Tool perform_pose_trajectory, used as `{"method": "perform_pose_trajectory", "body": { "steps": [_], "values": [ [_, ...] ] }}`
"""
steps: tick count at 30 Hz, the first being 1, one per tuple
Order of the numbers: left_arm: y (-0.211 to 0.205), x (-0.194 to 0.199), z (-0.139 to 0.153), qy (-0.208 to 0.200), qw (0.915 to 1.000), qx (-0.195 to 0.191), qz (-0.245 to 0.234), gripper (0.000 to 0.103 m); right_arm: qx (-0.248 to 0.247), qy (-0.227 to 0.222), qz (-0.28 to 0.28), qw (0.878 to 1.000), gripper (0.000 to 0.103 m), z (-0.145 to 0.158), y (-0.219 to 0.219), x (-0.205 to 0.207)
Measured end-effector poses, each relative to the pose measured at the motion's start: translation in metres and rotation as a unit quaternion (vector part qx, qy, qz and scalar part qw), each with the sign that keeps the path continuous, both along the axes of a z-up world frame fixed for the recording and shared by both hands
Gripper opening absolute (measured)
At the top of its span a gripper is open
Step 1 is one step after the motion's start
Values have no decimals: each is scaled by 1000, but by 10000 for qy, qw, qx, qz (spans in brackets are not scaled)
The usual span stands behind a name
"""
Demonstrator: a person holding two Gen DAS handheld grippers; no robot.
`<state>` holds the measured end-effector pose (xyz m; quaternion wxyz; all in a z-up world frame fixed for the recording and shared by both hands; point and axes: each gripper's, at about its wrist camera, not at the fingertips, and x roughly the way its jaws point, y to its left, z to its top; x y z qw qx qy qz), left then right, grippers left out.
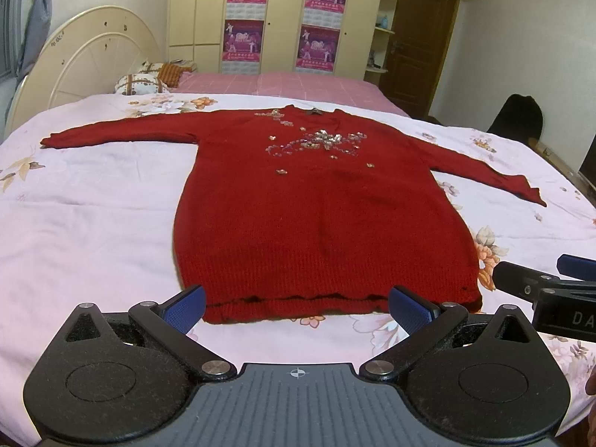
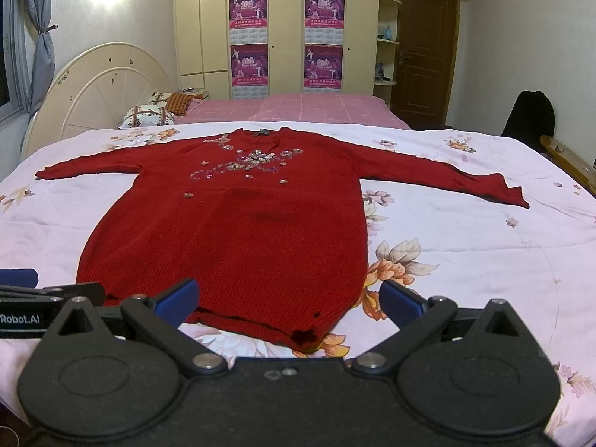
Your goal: Fold small clothes
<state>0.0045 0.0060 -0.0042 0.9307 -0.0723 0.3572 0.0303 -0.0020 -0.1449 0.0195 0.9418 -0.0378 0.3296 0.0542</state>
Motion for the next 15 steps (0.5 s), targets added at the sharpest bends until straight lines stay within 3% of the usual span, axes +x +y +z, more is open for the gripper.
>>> {"method": "perform_pose_trajectory", "body": {
  "steps": [15],
  "values": [
    [7, 2, -1, 38, 9999, -93, 103, 103, 47, 65, -44, 10000, 102, -3, -3, 3]
  ]
}}
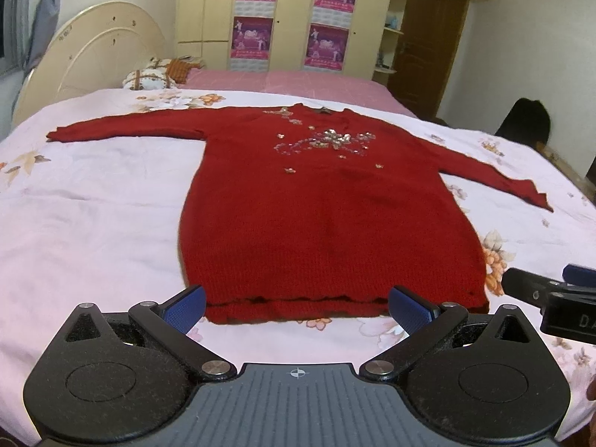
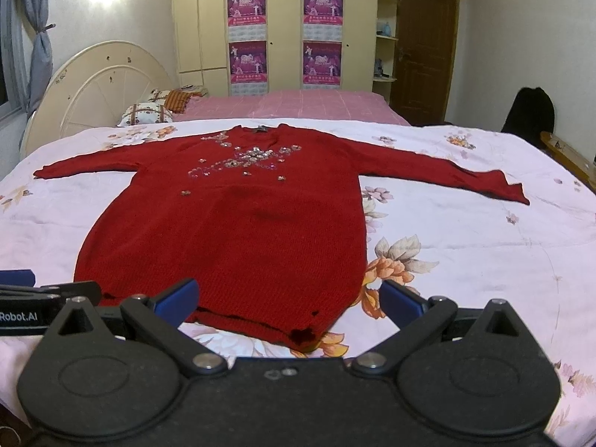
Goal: Fold small clothes
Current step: 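Grasp the sweater cuff nearest the right tool with the right tool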
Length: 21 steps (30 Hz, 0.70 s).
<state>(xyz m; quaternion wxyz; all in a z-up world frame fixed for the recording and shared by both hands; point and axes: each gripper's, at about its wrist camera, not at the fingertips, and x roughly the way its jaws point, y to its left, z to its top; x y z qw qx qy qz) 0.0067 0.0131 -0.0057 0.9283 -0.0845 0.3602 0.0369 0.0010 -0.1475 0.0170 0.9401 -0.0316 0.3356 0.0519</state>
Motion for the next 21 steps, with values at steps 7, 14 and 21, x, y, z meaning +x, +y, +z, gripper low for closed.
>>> {"method": "perform_pose_trajectory", "body": {
  "steps": [7, 14, 21],
  "values": [
    [14, 24, -2, -201, 9992, -135, -312, 103, 356, 142, -317, 9988, 102, -6, -31, 13],
    [51, 86, 1, -693, 9969, -153, 342, 103, 758, -36, -1099, 9910, 89, 0, -107, 53],
    [80, 161, -13, -542, 9975, -5, 453, 103, 1315, -333, -2076, 9688, 64, -1, -209, 128]
  ]
}}
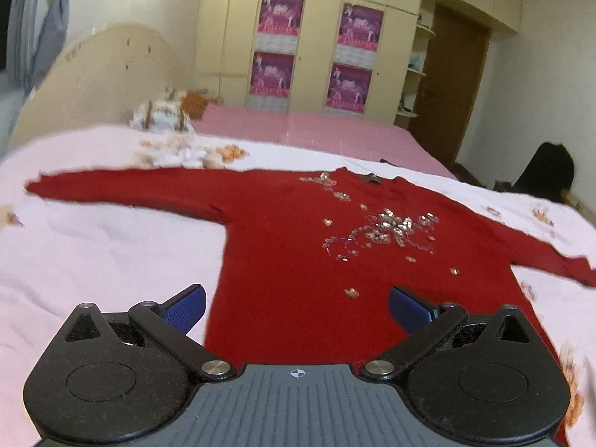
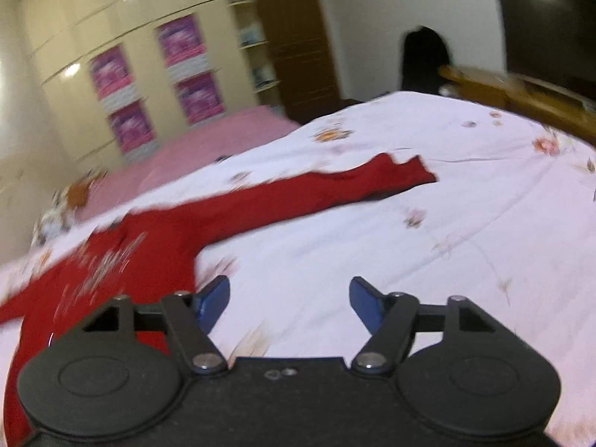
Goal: Fold small clothes
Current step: 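Grasp the sweater cuff nearest the right tool with the right tool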
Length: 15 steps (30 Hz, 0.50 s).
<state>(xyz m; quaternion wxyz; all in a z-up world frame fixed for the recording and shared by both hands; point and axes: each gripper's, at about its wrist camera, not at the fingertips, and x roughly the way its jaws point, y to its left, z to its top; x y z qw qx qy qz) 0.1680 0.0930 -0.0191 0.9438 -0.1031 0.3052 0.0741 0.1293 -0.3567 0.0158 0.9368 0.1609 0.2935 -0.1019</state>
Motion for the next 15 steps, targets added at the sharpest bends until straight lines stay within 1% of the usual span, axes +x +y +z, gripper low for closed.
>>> {"method": "perform_pose_trajectory", "body": {
  "steps": [1, 3, 5, 7, 8, 9, 10, 11, 15],
  "values": [
    [3, 8, -4, 97, 9999, -38, 64, 103, 178, -73, -137, 9997, 58, -4, -17, 11],
    [8, 22, -11, 241, 9997, -16, 98, 103, 512, -191, -362, 9978, 51, -13, -47, 32],
    [12, 37, -20, 430, 9990, -35, 127, 103, 935, -247, -727, 9927, 47, -29, -86, 61],
    [21, 50, -31, 560, 9977, -172, 354, 103, 1317, -288, -1082, 9850, 43, -46, -119, 82],
    [26, 55, -36, 615, 9969, -289, 400, 103, 1551, -307, -1277, 9791, 42, -56, -136, 93],
    [30, 58, -40, 653, 9962, -323, 480, 103, 1697, -322, -1387, 9751, 41, -64, -146, 101],
    [32, 64, -45, 687, 9956, -293, 571, 103, 1845, -358, -1482, 9709, 41, -72, -157, 109],
    [35, 68, -49, 697, 9955, -294, 566, 103, 1967, -369, -1557, 9673, 41, -80, -166, 118],
    [43, 86, -61, 734, 9951, -416, 509, 103, 2274, -260, -1759, 9574, 41, -105, -182, 145]
  ]
}}
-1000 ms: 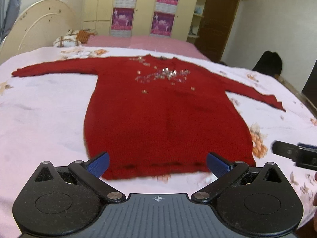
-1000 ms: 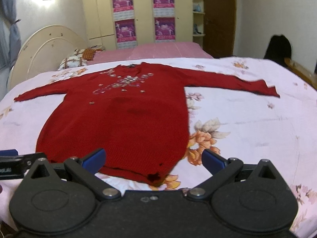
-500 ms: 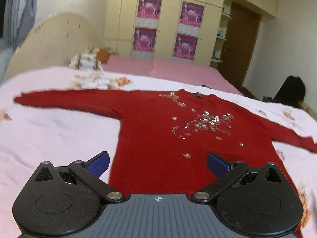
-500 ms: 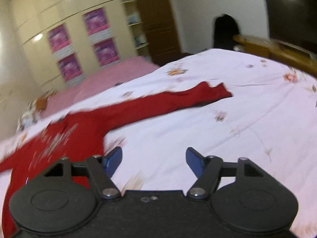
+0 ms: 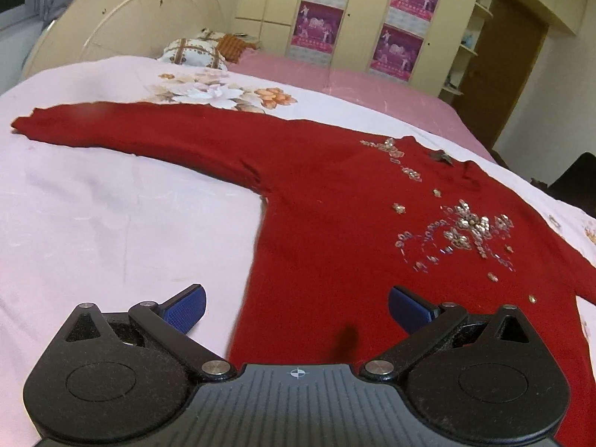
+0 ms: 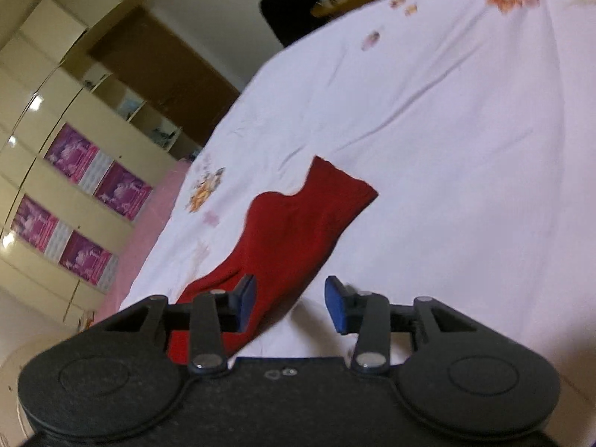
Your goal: Fold small clothes
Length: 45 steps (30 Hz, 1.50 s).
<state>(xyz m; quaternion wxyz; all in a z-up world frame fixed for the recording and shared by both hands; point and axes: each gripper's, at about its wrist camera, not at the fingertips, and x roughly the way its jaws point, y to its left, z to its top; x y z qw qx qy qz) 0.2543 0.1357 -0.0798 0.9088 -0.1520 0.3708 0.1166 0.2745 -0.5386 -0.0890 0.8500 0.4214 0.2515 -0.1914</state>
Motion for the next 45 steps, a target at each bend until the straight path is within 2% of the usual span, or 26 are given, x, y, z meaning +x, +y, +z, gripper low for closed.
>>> {"method": "perform_pose_trajectory", "body": {
  "steps": [4, 6, 8, 9, 10, 13, 14, 15, 16, 18, 19, 22, 23, 25, 28, 30, 33, 37, 41, 45],
  "values": [
    [0, 12, -6, 4, 9999, -131, -63, 103, 194, -64, 45, 9998, 40, -14, -1, 19],
    [0, 17, -7, -11, 9998, -211, -54, 103, 318, -161, -37, 9994, 36, -16, -4, 22],
    [1, 22, -8, -31, 9996, -289, -52, 103, 497, -220, -157, 9984, 19, -20, -8, 23],
    [1, 23, -7, -47, 9996, -280, -40, 103, 537, -165, -146, 9983, 6, -21, -10, 25],
    [1, 24, -6, -76, 9997, -235, -49, 103, 372, -103, -152, 9991, 6, -16, -9, 25],
    [1, 28, -2, -73, 9999, 48, -125, 103, -728, -544, 124, 9958, 6, 18, 5, 19],
    [1, 29, -3, -42, 9998, 68, -156, 103, -1299, -200, 174, 9912, 6, 21, 11, 24],
    [3, 29, -2, -20, 9998, 72, -168, 103, -1413, 360, 143, 9892, 6, 12, 6, 33],
    [4, 29, -2, 1, 9998, 102, -171, 103, -1226, 755, 155, 9895, 6, -1, 0, 39],
    [6, 26, 0, 8, 9997, 169, -196, 103, -1228, 629, 150, 9903, 9, -1, -1, 37],
    [7, 25, 1, 0, 9996, 167, -223, 103, -1090, 567, 105, 9924, 18, -2, -1, 37],
    [12, 19, 1, 17, 9995, 159, -274, 103, -404, 90, -198, 9989, 33, -5, -14, 28],
    [13, 17, 2, 18, 9995, 165, -282, 103, -105, -95, -366, 9992, 32, -9, -21, 24],
    [16, 13, 3, 21, 9996, 161, -244, 103, 230, -96, -658, 9975, 6, -15, -30, 22],
    [22, 10, 2, 65, 9998, 148, -83, 103, -384, 280, -565, 9973, 6, -7, -20, 37],
    [25, 10, 1, 137, 9995, 296, 56, 103, -1198, 386, -137, 9920, 6, 10, 7, 52],
    [33, 12, -2, 284, 9988, 340, 218, 103, -2167, 361, 823, 9721, 6, 29, 68, 74],
    [49, 6, -2, 170, 9991, -91, 371, 103, -2907, 179, 2394, 9262, 6, 37, 181, 95],
    [58, -1, 5, 66, 9986, -77, 517, 103, -2954, -26, 3547, 8871, 6, 30, 286, 105],
    [67, -8, 12, -16, 9980, -101, 626, 103, -2962, -181, 4380, 8486, 6, 20, 379, 112]
  ]
}}
